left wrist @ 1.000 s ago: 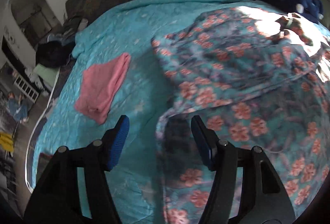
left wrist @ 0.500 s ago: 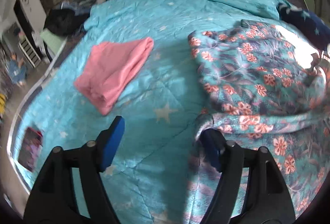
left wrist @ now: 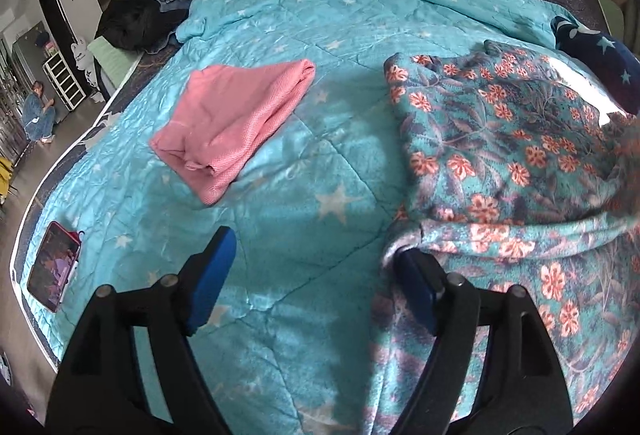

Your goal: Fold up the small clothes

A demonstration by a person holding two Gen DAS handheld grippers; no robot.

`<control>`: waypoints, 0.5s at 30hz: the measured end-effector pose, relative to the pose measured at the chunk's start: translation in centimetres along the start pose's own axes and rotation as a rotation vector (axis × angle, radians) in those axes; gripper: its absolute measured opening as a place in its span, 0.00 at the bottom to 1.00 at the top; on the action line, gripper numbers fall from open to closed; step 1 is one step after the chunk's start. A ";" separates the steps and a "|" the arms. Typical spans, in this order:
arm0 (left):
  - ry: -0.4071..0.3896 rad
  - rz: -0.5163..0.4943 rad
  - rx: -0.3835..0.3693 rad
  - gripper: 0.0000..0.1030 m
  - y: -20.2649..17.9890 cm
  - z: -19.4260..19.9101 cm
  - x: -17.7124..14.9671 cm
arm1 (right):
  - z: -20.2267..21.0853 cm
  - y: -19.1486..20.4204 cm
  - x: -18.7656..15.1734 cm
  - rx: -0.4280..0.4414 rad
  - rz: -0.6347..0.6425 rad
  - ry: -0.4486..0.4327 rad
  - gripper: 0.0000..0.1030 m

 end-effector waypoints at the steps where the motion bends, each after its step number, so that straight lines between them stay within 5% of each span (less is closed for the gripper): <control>1: 0.000 -0.004 0.004 0.77 0.0 0.0 0.0 | 1.3 0.3 1.3 0.043 -0.029 -0.058 1.00; 5: 0.002 -0.008 0.005 0.77 -0.2 -0.1 0.0 | 8.0 1.6 3.9 0.081 -0.019 -0.288 1.00; 9: -0.001 -0.015 0.011 0.77 -0.3 0.0 0.0 | 12.9 1.3 3.2 -0.084 0.050 -0.409 1.00; 12: -0.003 -0.027 0.026 0.77 -0.5 0.0 0.0 | 11.0 -0.4 1.4 -0.123 0.014 -0.253 1.00; 15: -0.007 -0.032 0.037 0.77 -0.6 0.1 0.0 | 6.6 -0.5 -1.5 0.025 -0.048 -0.021 0.94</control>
Point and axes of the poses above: each gripper's, at about its wrist camera, not at the fingertips, and z roughly against the way its jaws point, y to its left, x to its top, the point moved 8 cm from there along -z, roughly the way its jaws point, and after that the axes turned 7 degrees about y, right-handed, at the moved point
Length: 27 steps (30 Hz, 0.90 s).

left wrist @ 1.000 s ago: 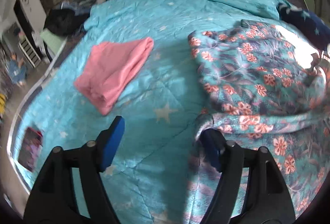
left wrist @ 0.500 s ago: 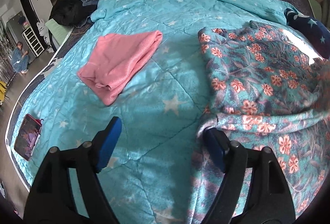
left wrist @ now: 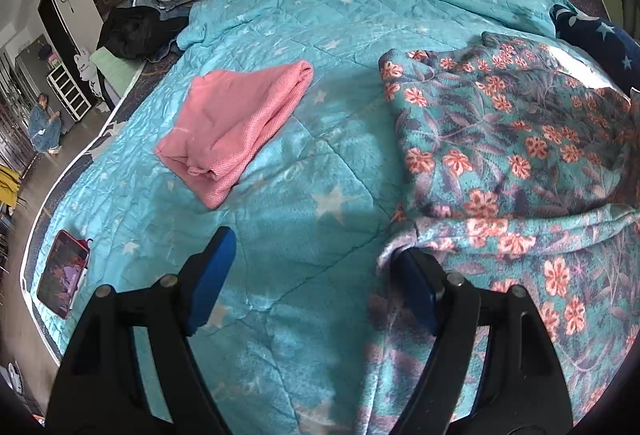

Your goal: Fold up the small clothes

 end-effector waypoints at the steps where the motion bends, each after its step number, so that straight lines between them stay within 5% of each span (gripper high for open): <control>1: 0.000 -0.001 0.004 0.77 0.0 0.0 0.0 | -1.8 0.1 -1.0 0.036 -0.026 0.067 0.91; 4: -0.001 -0.010 0.016 0.77 -0.1 0.0 0.1 | -6.7 -0.4 -2.2 0.055 -0.131 0.151 0.89; 10: 0.008 -0.007 0.004 0.77 -0.1 -0.2 0.0 | -8.7 -3.9 2.9 0.086 -0.457 0.017 0.89; 12: 0.011 -0.003 -0.003 0.77 0.0 -0.2 0.0 | -8.5 -4.8 3.9 0.133 -0.563 -0.020 0.69; 14: 0.012 0.000 -0.007 0.77 0.0 -0.3 0.0 | -7.4 -4.7 5.0 0.056 -0.497 -0.068 0.05; 21: 0.009 0.002 -0.018 0.77 0.0 -0.2 0.0 | 1.1 -0.6 4.3 -0.159 -0.145 -0.287 0.04; 24: 0.006 0.004 -0.020 0.77 0.0 -0.2 0.0 | 3.0 -0.3 1.3 -0.280 0.004 -0.258 0.05; 27: 0.008 0.007 -0.021 0.77 0.0 0.0 0.0 | 3.2 -3.0 -2.1 -0.375 0.017 -0.159 0.05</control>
Point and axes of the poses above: each gripper's, at about its wrist camera, not at the fingertips, and z roughly against the way its jaws point, y to its left, x to its top, the point moved 8 cm from there along -z, roughly the way its jaws point, and after that the axes turned 7 degrees about y, right-handed, at the moved point
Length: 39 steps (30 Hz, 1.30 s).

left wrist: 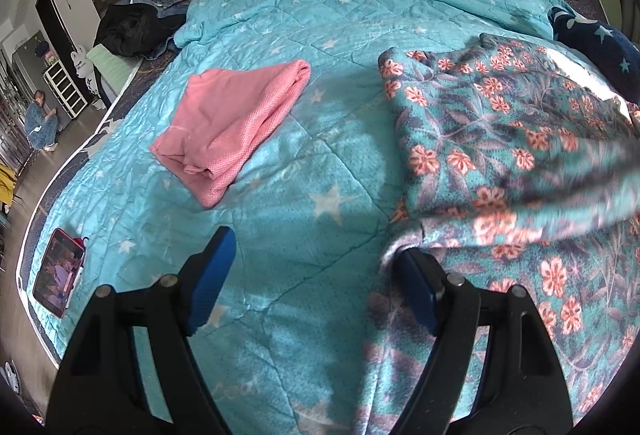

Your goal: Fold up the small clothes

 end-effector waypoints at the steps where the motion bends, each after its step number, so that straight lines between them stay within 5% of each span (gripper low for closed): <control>1: 0.000 -0.001 0.002 0.77 0.0 0.1 0.0 | -0.4 -1.0 -1.2 -0.017 -0.002 0.036 0.05; 5: 0.003 -0.014 0.009 0.77 0.0 0.5 -0.2 | 0.3 -3.7 -4.1 -0.078 0.055 0.123 0.12; 9: -0.010 -0.035 0.007 0.77 0.4 2.3 -0.6 | 4.4 -5.6 -4.9 -0.121 0.031 0.019 0.26; 13: -0.065 -0.045 -0.019 0.77 0.5 5.2 -0.2 | 7.8 -11.5 -3.1 -0.170 -0.092 -0.060 0.32; 19: -0.149 -0.077 -0.137 0.77 -2.6 8.6 2.0 | 10.8 -18.4 -5.3 -0.087 -0.344 -0.056 0.32; 22: -0.133 -0.091 -0.184 0.77 -4.9 7.7 3.0 | 11.0 -19.6 -5.7 -0.079 -0.378 -0.038 0.34; 25: -0.055 -0.075 -0.251 0.77 -6.8 4.9 3.7 | 10.2 -19.2 -5.7 0.013 -0.415 -0.026 0.48; 30: 0.086 -0.030 -0.219 0.77 -7.7 0.5 3.1 | 9.7 -18.9 -6.3 0.139 -0.556 0.004 0.57; 37: 0.102 0.042 -0.262 0.81 -7.2 -0.7 2.5 | 10.1 -17.8 -8.4 0.127 -0.528 0.042 0.59; 39: 0.095 0.037 -0.251 0.81 -7.3 -0.7 2.5 | 9.3 -18.9 -8.1 0.186 -0.588 0.014 0.59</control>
Point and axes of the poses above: each gripper's, at about its wrist camera, not at the fingertips, and z roughly against the way its jaws point, y to its left, x to its top, the point moved 8 cm from there along -z, roughly the way its jaws point, and after that the axes turned 7 degrees about y, right-handed, at the moved point
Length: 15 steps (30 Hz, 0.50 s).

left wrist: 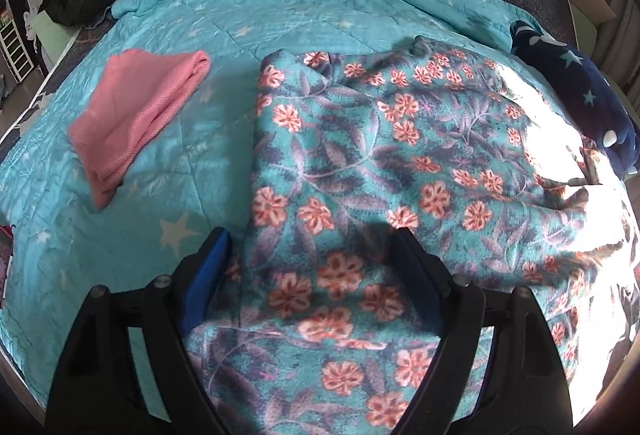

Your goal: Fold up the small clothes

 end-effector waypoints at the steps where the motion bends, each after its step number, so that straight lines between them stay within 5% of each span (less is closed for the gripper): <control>1: -0.003 -0.004 0.006 0.81 0.0 0.0 0.0 | -0.2 0.1 0.8 0.046 -0.011 -0.019 0.59; 6: -0.003 0.012 0.007 0.81 0.1 0.2 -0.1 | -0.8 0.6 6.2 0.108 -0.062 -0.190 0.59; 7: -0.001 0.019 0.007 0.81 0.1 0.2 -0.1 | -1.2 0.6 6.8 0.117 -0.091 -0.198 0.55; 9: 0.000 0.021 0.012 0.80 0.0 0.2 0.0 | -2.1 1.3 7.5 0.112 -0.086 -0.164 0.13; 10: 0.000 0.016 0.016 0.81 0.0 0.2 0.0 | -2.2 1.7 7.7 0.103 -0.068 -0.156 0.04; 15: -0.007 -0.006 0.015 0.80 0.0 0.6 -0.1 | 6.1 3.7 11.0 -0.035 0.068 -0.442 0.03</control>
Point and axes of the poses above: each gripper's, at about its wrist camera, not at the fingertips, and z roughly against the way its jaws point, y to its left, x to its top, the point moved 8 cm from there along -z, roughly the way its jaws point, and after that the axes turned 7 degrees about y, right-handed, at the moved point
